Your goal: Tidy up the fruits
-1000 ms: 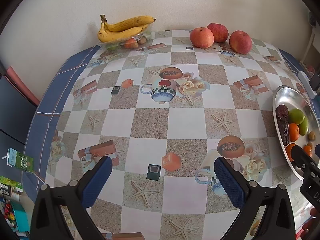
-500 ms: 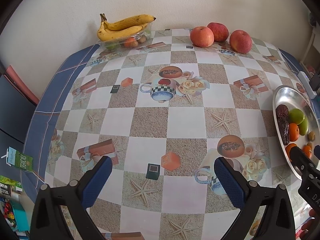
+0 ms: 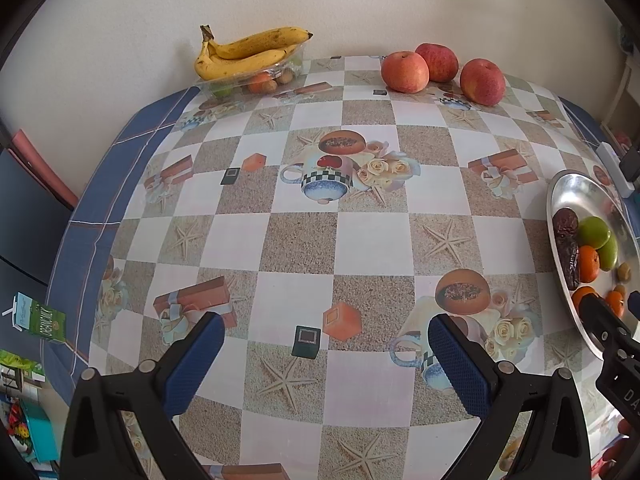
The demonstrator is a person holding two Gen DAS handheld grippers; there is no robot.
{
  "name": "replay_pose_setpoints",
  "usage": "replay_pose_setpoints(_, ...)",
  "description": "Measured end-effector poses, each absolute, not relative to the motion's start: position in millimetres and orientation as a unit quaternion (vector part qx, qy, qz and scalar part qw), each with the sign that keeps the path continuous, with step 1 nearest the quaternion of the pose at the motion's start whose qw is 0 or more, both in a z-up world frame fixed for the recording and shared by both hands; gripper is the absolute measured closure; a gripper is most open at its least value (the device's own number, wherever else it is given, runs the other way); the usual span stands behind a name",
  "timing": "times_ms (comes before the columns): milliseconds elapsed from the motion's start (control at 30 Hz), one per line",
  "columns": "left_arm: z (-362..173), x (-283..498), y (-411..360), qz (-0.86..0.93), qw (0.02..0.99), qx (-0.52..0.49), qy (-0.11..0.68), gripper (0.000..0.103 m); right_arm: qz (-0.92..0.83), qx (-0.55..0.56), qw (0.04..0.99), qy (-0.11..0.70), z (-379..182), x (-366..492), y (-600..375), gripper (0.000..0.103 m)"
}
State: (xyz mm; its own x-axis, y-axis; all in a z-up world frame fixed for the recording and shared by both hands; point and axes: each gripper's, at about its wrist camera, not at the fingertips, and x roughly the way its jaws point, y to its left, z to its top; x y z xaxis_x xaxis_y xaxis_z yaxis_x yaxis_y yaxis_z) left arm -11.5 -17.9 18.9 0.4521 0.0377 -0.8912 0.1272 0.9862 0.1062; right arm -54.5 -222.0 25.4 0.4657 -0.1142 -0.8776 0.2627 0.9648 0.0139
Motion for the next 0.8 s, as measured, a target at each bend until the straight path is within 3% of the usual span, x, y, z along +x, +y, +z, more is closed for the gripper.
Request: replay_pose_setpoints(800, 21.8, -11.9, -17.8, -0.021, 0.849, 0.087, 0.521, 0.000, -0.110, 0.073, 0.853, 0.506, 24.5, -54.7, -221.6, 0.010)
